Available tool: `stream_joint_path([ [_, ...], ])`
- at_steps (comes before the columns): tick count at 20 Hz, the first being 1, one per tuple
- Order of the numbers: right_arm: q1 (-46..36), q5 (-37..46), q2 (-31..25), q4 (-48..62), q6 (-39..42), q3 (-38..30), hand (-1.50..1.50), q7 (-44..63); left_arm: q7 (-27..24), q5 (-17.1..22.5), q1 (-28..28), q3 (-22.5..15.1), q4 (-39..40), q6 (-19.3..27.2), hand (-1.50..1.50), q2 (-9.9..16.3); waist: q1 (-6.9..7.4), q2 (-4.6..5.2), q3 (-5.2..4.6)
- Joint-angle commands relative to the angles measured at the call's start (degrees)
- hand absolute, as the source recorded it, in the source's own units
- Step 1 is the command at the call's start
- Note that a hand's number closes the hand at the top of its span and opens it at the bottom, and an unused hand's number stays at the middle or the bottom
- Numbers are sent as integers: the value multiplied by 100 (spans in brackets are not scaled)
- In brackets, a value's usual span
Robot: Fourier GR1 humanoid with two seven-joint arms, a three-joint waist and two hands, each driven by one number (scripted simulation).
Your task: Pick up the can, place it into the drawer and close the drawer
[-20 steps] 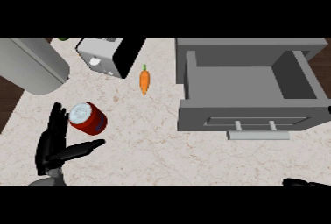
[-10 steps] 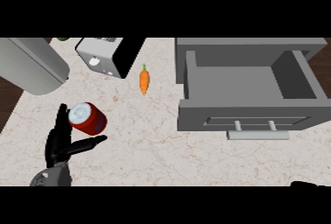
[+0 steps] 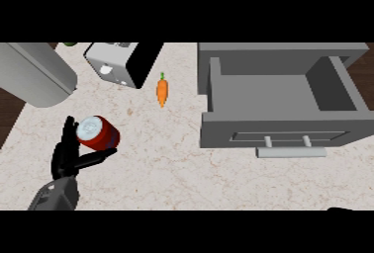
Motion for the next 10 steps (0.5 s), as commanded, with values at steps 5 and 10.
stream_joint_path([
  [5,-217,70,-118,-8,-16,-153,-150,209,-634,67,-594,39,1190,-344,-150,350,-3,4,0],
  [10,-298,92,-104,47,-3,-105,-150,130,-830,-97,-1194,-9,1991,-695,-150,452,-97,44,-11],
])
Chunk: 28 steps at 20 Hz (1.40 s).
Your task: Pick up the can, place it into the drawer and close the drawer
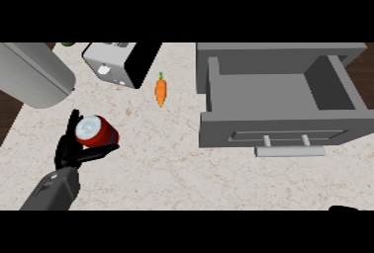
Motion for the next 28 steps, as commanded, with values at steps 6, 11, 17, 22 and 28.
stream_joint_path([
  [6,-206,37,-23,181,-26,-64,-150,-50,-520,-71,-428,-126,584,-361,150,-362,-6,7,-1],
  [11,-67,214,164,25,-97,57,-150,-163,-235,24,-913,-45,752,-602,150,-150,-30,12,-2],
  [17,-258,126,-26,407,-6,-137,-150,-255,-525,-45,-885,-198,665,-1039,150,-198,0,3,2],
  [22,-210,80,-84,-151,-86,-155,-150,204,-584,-146,-939,-423,407,-313,150,-1046,36,-25,7],
  [28,-162,133,-121,158,-28,-335,-150,-115,274,11,-1292,-544,-352,-20,150,-1247,113,-58,15],
])
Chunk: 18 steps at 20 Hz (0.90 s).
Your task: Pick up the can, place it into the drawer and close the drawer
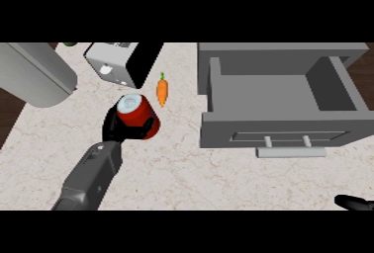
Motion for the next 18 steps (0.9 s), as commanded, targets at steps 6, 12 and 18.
stream_joint_path([
  [6,14,-46,-118,-41,45,-207,-150,-44,1226,111,-236,-837,-1476,579,150,-396,73,-50,9],
  [12,-22,67,-16,59,14,-89,-150,-152,2613,320,-536,-1373,-2750,783,150,-402,80,-45,7],
  [18,306,-116,63,-362,111,-132,-150,-32,3700,622,-1020,-1806,-3435,1314,150,-404,7,-22,6],
])
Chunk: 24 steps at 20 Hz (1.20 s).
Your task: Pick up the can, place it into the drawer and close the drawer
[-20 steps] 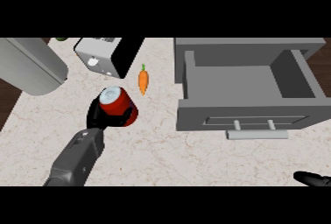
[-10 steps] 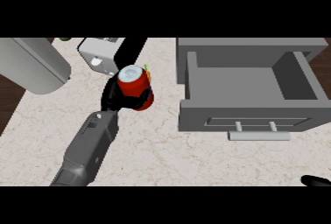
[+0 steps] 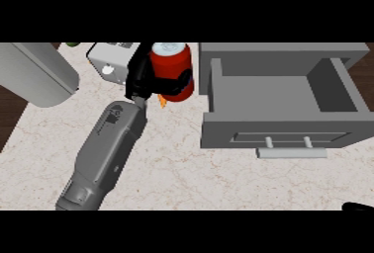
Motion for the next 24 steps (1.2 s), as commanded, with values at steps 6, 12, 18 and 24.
stream_joint_path([
  [6,4,14,-21,-227,-32,18,-150,238,1501,126,-1263,-765,-640,1177,150,-9,-88,23,-1],
  [12,-394,71,-68,260,-69,74,-150,102,2014,362,-2479,-1063,-26,1678,150,-9,-163,57,3],
  [18,-430,210,-54,-125,-227,157,-150,427,1928,771,-2944,-1098,574,1674,150,-9,-188,58,1],
  [24,-430,161,-24,413,-63,76,-150,-173,1978,745,-3870,-975,1638,1608,150,-9,-223,91,8],
])
